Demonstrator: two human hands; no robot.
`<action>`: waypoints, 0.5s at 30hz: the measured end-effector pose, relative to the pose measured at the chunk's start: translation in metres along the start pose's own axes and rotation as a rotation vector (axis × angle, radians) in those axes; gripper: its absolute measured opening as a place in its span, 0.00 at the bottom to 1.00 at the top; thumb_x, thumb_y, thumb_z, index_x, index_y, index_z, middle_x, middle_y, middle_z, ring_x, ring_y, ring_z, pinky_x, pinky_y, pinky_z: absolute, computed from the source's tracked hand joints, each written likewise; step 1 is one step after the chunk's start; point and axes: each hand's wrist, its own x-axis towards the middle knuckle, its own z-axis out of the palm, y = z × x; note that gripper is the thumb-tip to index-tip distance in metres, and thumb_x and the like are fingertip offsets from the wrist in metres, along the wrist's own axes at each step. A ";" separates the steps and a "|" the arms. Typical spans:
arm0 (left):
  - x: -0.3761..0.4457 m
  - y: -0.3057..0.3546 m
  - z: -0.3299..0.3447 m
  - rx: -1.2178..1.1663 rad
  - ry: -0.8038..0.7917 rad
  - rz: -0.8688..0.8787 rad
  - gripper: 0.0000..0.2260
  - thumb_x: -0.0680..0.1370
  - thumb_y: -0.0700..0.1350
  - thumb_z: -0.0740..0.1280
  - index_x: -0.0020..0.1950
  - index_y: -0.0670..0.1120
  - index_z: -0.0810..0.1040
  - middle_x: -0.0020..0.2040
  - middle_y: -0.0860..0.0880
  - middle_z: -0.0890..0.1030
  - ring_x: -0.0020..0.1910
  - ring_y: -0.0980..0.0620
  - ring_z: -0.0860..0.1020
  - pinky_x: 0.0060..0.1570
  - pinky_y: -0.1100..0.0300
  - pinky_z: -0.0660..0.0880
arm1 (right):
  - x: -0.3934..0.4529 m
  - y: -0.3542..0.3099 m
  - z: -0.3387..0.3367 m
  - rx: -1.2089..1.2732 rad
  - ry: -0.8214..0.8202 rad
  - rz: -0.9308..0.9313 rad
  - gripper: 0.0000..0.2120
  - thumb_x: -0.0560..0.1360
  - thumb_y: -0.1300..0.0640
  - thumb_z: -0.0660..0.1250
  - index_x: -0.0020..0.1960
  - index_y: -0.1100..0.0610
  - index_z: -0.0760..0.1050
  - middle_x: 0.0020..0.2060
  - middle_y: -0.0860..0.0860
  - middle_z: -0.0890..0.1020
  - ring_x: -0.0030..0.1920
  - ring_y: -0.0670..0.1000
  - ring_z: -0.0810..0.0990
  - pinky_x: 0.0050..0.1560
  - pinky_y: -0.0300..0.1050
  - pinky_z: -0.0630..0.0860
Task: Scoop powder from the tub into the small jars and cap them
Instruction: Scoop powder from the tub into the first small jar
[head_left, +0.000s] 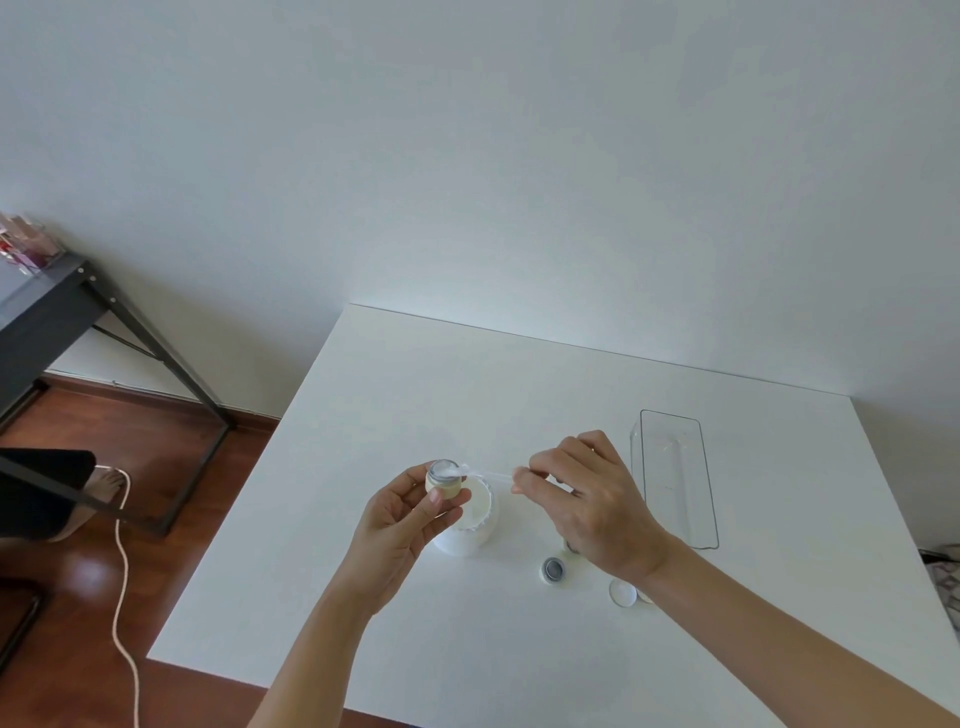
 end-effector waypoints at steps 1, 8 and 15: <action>0.000 0.000 0.000 -0.002 0.004 0.000 0.14 0.78 0.40 0.67 0.63 0.41 0.79 0.60 0.40 0.83 0.59 0.43 0.83 0.55 0.58 0.80 | 0.000 0.000 -0.001 0.006 0.009 0.019 0.08 0.74 0.66 0.67 0.41 0.56 0.81 0.34 0.48 0.78 0.32 0.51 0.73 0.40 0.44 0.70; -0.001 -0.002 -0.008 0.016 0.019 -0.006 0.16 0.77 0.39 0.67 0.64 0.42 0.79 0.63 0.46 0.82 0.62 0.42 0.82 0.55 0.59 0.79 | 0.001 0.000 -0.001 0.359 -0.086 0.617 0.07 0.78 0.58 0.64 0.41 0.54 0.76 0.36 0.42 0.76 0.33 0.45 0.73 0.44 0.42 0.69; -0.004 -0.004 -0.013 -0.029 0.088 -0.016 0.17 0.75 0.41 0.67 0.65 0.45 0.76 0.59 0.42 0.83 0.54 0.45 0.84 0.53 0.58 0.81 | -0.004 -0.005 0.051 0.197 -0.558 0.600 0.11 0.82 0.53 0.54 0.48 0.57 0.72 0.41 0.50 0.78 0.38 0.55 0.76 0.44 0.47 0.67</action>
